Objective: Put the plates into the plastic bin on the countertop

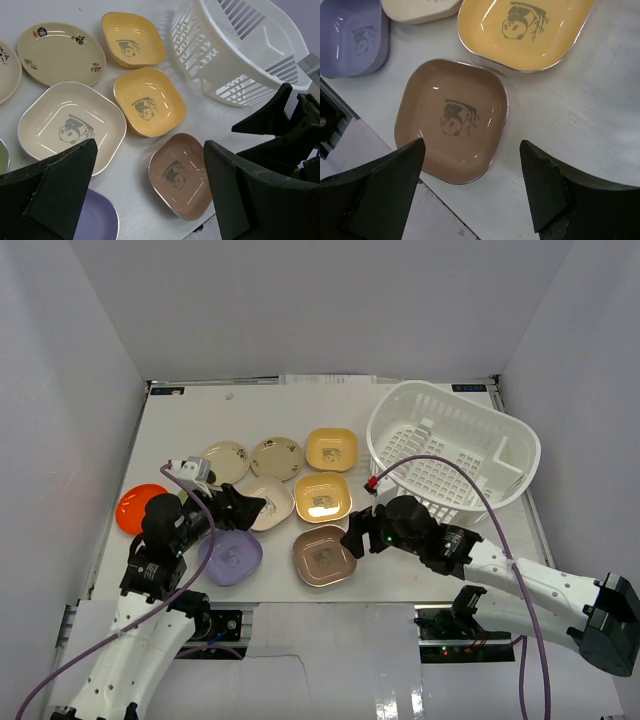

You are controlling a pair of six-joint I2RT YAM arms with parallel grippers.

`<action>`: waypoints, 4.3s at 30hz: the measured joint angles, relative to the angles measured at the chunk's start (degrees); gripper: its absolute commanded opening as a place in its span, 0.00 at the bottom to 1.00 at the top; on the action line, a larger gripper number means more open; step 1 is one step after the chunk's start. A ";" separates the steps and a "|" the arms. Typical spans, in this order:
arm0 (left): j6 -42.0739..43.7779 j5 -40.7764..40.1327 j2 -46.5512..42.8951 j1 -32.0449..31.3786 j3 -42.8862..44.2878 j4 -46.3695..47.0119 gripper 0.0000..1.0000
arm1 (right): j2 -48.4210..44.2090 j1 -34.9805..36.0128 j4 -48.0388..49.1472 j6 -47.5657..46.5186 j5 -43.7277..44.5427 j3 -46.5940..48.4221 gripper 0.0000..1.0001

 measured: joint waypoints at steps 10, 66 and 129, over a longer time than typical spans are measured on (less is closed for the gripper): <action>-0.17 -2.36 4.37 0.00 0.00 -1.49 0.98 | 13.75 5.25 0.46 3.17 5.84 -0.02 0.58; -3.65 -15.17 3.23 0.00 0.48 -6.10 0.97 | 15.78 -50.12 -6.08 -5.86 13.25 16.44 0.66; -2.86 -25.73 -9.03 0.11 3.28 -5.70 0.98 | -0.72 -36.11 4.68 0.07 31.41 13.70 0.08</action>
